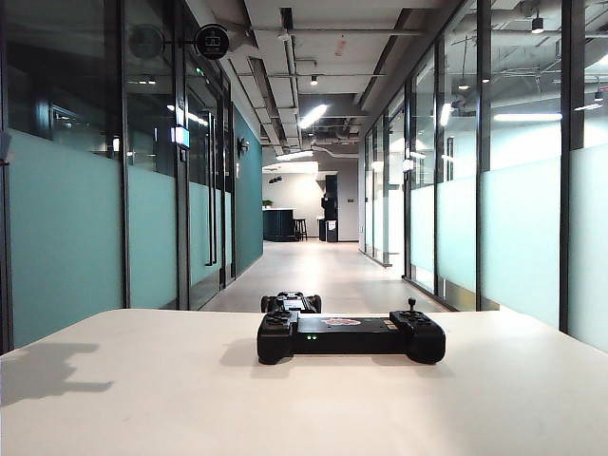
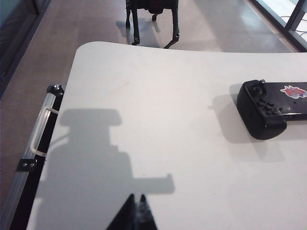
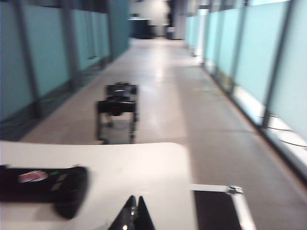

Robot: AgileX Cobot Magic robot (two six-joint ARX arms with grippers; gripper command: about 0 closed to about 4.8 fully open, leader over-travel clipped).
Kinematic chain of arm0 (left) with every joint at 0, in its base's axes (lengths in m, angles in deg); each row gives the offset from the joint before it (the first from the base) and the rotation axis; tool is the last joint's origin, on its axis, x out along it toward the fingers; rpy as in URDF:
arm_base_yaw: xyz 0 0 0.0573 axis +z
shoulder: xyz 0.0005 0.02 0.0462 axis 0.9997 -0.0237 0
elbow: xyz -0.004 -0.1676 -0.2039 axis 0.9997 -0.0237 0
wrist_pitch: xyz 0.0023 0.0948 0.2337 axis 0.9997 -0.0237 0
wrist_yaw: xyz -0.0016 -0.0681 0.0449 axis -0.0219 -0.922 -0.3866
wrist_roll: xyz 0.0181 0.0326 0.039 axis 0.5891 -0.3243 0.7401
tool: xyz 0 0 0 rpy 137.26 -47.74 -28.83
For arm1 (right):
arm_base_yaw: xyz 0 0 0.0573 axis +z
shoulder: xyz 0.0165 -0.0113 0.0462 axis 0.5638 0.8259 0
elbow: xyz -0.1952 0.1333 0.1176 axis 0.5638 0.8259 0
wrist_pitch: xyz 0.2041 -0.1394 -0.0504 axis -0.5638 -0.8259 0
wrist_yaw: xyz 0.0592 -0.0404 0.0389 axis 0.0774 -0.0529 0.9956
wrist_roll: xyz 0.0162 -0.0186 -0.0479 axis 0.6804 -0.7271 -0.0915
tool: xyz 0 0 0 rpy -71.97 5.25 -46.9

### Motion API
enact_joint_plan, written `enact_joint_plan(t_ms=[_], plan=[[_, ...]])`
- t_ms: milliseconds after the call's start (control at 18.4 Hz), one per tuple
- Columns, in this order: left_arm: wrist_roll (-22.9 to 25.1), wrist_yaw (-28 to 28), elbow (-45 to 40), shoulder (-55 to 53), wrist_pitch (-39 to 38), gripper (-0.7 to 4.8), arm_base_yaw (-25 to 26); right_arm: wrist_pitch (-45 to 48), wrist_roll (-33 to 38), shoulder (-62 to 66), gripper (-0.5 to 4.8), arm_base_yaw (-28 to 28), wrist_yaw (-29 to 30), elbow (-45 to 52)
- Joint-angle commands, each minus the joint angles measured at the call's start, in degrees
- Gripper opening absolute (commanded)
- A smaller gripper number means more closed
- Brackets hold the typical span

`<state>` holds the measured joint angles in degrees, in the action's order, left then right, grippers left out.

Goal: Push the left joystick on the remote control sitting on the white table backward to make the robot dog back up in a straight line until it returns close to you.

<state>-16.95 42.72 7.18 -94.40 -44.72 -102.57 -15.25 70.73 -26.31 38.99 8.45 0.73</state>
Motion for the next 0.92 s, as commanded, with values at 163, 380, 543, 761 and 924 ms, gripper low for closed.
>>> enact_joint_plan(t_ms=[163, 380, 543, 761, 924], plan=[[-0.09, -0.07, 0.15, 0.09, 0.35, -0.05, 0.11, 1.40, 0.00, -0.17, -0.01, -0.52, -1.81, 0.50], [-0.09, -0.07, 0.15, 0.09, 0.35, -0.05, 0.11, 1.14, 0.00, -0.17, -0.01, -0.46, -1.81, 0.50], [-0.09, -0.07, 0.15, 0.09, 0.35, -0.05, 0.11, 1.14, 0.00, -0.17, -0.01, -0.46, -1.81, 0.50], [-0.09, -0.07, 0.15, 0.09, 0.35, -0.05, 0.11, 1.14, 0.00, -0.17, -0.01, -0.46, -1.81, 0.50], [-0.09, -0.07, 0.13, 1.36, -0.55, -0.05, 0.11, 1.14, 0.00, -0.17, -0.01, -0.46, -1.81, 0.50]])
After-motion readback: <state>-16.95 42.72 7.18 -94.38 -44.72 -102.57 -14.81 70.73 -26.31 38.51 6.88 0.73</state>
